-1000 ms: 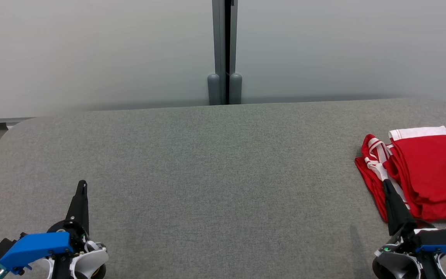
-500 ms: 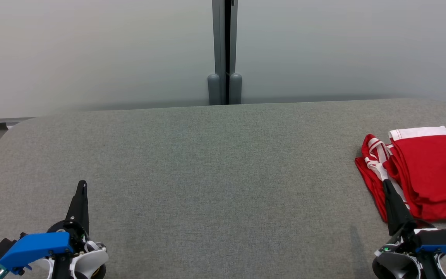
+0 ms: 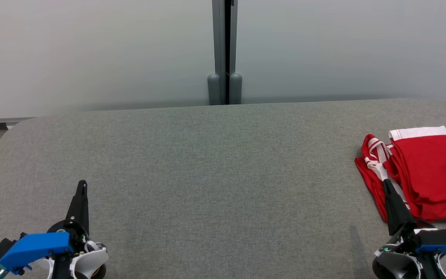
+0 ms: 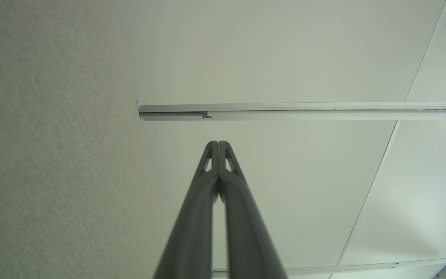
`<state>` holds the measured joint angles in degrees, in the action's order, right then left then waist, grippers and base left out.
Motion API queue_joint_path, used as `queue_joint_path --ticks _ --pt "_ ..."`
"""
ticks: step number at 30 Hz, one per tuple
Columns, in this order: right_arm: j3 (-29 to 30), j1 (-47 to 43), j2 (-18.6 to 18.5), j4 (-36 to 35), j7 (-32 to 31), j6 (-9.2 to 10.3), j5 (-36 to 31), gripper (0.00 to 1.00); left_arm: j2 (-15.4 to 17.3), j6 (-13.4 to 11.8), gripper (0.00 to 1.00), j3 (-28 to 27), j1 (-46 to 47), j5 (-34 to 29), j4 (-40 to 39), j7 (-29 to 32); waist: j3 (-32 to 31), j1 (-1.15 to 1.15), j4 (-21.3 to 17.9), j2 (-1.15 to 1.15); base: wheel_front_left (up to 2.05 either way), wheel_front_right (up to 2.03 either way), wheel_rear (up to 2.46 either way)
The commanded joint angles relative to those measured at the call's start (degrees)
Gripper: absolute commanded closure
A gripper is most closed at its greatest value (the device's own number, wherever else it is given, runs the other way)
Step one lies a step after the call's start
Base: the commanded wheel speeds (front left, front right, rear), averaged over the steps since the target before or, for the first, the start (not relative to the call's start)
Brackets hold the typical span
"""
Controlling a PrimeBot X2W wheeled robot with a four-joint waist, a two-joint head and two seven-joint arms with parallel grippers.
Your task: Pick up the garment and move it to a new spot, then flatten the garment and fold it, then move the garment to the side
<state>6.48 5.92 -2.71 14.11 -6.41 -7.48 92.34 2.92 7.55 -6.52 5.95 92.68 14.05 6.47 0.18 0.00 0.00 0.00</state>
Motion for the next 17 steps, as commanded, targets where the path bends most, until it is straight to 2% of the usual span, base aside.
queue_joint_path --ticks 1,17 --pt "0.08 0.74 -0.32 0.10 -0.17 -0.02 0.16 1.00 -0.10 0.17 1.00 -0.21 0.61 -0.34 0.05 0.11 0.00 0.00 0.00 0.00 0.00 0.00 0.00" --pt "0.08 0.73 -0.32 0.10 -0.17 -0.02 0.16 1.00 -0.12 0.17 1.00 -0.25 0.61 -0.34 0.04 0.17 0.00 0.00 0.00 0.00 0.00 0.00 0.00"
